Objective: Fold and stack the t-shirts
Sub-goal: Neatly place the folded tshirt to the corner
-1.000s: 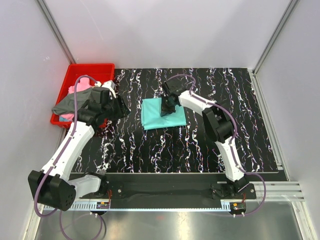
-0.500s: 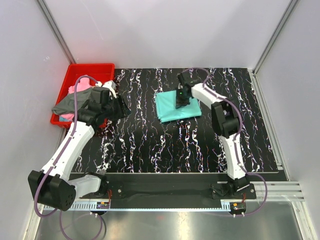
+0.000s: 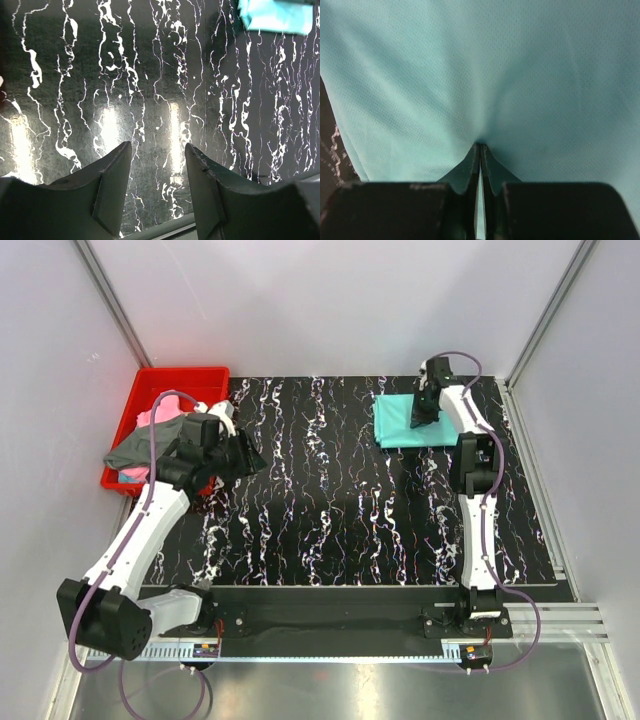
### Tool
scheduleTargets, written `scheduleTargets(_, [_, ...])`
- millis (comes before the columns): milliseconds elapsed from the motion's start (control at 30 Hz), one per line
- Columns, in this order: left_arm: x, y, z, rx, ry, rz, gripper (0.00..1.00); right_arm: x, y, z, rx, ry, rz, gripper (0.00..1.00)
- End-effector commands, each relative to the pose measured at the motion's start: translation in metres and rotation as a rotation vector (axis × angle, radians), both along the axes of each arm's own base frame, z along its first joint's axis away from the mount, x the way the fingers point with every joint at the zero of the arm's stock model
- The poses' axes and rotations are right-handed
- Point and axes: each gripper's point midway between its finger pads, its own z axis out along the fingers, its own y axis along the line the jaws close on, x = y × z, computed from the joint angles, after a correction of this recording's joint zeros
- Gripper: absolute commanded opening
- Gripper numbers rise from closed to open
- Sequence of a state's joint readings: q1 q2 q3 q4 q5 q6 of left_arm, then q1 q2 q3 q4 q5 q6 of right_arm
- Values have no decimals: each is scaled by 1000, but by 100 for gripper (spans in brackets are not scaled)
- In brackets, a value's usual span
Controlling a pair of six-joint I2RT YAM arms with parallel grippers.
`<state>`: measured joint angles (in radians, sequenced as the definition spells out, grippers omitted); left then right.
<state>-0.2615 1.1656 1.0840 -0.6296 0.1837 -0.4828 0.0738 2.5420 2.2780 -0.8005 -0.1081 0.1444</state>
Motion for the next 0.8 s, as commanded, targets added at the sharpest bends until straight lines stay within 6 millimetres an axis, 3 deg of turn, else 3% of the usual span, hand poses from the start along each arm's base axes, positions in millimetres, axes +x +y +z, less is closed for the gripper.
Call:
scheduleTargets(0, [10,-10,8,-44,-32,-28,52,-13,-38,-38,-114,112,60,9])
scheduleTargets(67, [11,-13,7,-57,-28,-42,52,-3,-58,-38,-140,88,62,9])
scheduleTargets(100, [11,-18,9,-76,-31,-64,53,-1,-76,-40,-146,85,28,9])
scheduleTargets(300, [19,-23,7,-81,-14,-83,53,23,-117,-32,-133,4,-35,9])
scheduleTargets(500, [24,-29,6,-104,-11,-91,53,38,-138,-23,-115,-62,-138,9])
scheduleTargets(767, [22,-28,4,-102,-1,-90,53,47,-149,-22,-38,-97,-178,8])
